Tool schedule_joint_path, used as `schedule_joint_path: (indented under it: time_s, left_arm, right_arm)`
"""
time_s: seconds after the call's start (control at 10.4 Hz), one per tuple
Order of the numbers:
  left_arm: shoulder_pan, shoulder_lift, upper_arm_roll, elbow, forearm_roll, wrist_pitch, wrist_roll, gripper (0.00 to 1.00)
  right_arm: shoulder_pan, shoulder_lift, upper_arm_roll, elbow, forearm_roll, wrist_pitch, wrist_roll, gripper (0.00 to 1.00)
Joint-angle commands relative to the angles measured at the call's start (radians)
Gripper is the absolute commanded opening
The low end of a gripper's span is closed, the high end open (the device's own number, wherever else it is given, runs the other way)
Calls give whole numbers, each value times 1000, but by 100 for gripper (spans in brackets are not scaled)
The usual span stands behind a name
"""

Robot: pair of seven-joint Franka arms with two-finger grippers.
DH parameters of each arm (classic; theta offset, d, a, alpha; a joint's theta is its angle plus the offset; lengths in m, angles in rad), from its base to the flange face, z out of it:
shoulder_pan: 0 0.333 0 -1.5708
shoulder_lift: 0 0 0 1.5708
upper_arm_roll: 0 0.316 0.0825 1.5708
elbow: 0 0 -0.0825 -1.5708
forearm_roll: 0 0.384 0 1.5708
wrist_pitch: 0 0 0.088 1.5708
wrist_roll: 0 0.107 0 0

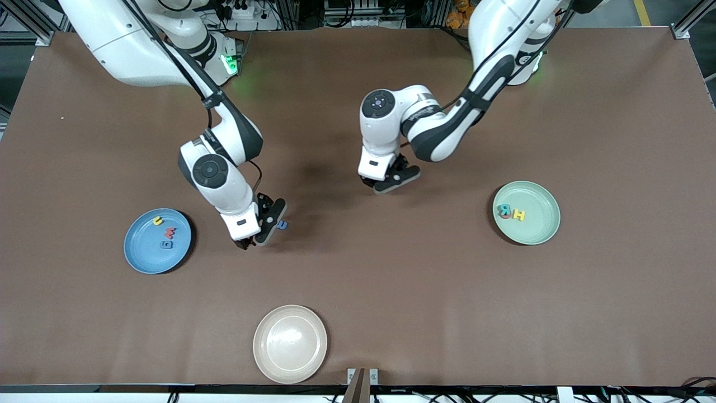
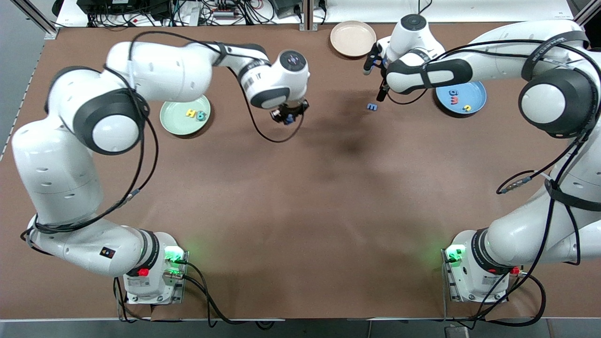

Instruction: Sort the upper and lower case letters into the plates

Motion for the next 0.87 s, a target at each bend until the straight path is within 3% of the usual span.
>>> schedule_joint_path:
  time_s: [0.0,0.39,0.77]
  left_arm:
    - [74,-74,-11,-21,6,-67,145,0]
    - [172,-127,-11,-21,-31,-169,373,0]
    - [280,-134,-11,-32,-33,-272,438,0]
  right_arm:
    - [19,80,-4,34,-1,24,19,100]
    - [52,122,-11,38,-5,55,35,100]
    - [40,122,-13,37,-7,53,40,100]
